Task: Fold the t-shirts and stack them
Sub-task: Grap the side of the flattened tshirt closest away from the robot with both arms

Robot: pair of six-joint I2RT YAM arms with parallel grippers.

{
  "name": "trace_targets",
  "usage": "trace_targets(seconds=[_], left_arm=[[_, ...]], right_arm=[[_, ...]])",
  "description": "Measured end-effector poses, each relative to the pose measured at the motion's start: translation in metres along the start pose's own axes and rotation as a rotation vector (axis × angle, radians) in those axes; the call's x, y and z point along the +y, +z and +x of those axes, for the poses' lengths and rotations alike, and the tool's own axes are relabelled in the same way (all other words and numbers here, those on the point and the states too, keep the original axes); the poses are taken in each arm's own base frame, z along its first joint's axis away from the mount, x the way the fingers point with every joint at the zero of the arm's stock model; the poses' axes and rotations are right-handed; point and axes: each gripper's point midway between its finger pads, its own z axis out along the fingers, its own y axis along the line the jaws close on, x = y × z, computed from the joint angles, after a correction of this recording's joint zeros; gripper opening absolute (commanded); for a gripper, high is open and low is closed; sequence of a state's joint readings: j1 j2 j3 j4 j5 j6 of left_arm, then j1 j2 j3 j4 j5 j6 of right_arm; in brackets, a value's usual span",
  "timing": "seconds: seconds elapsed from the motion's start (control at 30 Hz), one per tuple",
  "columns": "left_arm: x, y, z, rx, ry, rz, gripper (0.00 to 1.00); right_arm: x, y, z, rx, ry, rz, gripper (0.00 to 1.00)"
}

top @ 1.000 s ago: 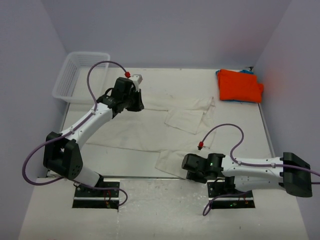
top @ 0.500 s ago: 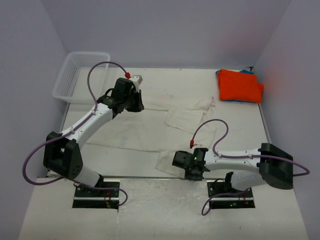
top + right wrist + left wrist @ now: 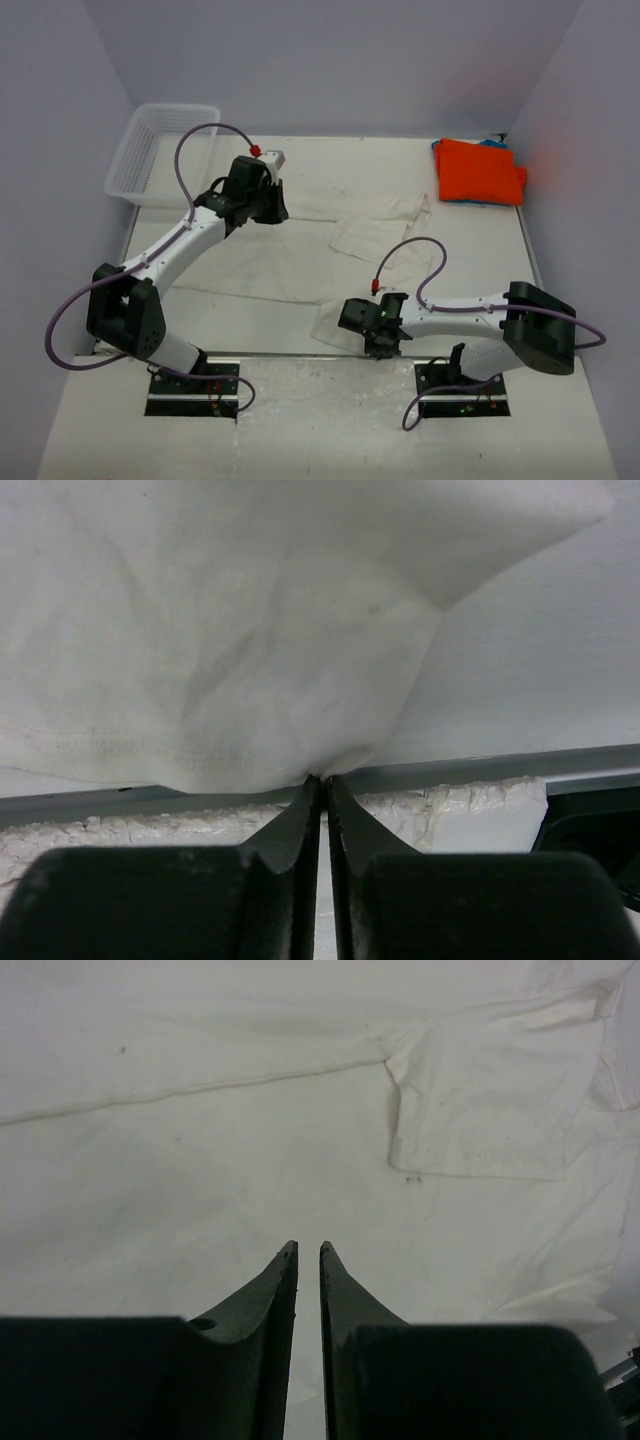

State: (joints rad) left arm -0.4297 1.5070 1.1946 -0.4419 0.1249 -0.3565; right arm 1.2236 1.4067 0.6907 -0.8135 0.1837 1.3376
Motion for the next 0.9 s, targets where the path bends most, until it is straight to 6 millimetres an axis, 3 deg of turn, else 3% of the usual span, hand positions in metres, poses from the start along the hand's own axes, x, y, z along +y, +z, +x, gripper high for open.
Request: trace_targets(seconds=[0.43, 0.53, 0.77, 0.9], left_arm=[[0.007, 0.004, 0.015, 0.031, -0.004, -0.022, 0.16], [0.01, 0.007, 0.021, 0.04, -0.005, -0.028, 0.17], [0.024, 0.016, 0.05, 0.102, -0.021, -0.071, 0.36], [0.037, 0.017, 0.064, 0.124, -0.042, -0.138, 0.47]], right_arm=[[-0.001, -0.001, -0.003, -0.023, 0.015, 0.007, 0.0], [0.001, -0.005, -0.015, -0.087, 0.016, 0.004, 0.0], [0.032, -0.036, -0.058, -0.258, 0.04, -0.077, 0.0], [0.029, -0.048, -0.07, -0.314, 0.032, -0.062, 0.0]])
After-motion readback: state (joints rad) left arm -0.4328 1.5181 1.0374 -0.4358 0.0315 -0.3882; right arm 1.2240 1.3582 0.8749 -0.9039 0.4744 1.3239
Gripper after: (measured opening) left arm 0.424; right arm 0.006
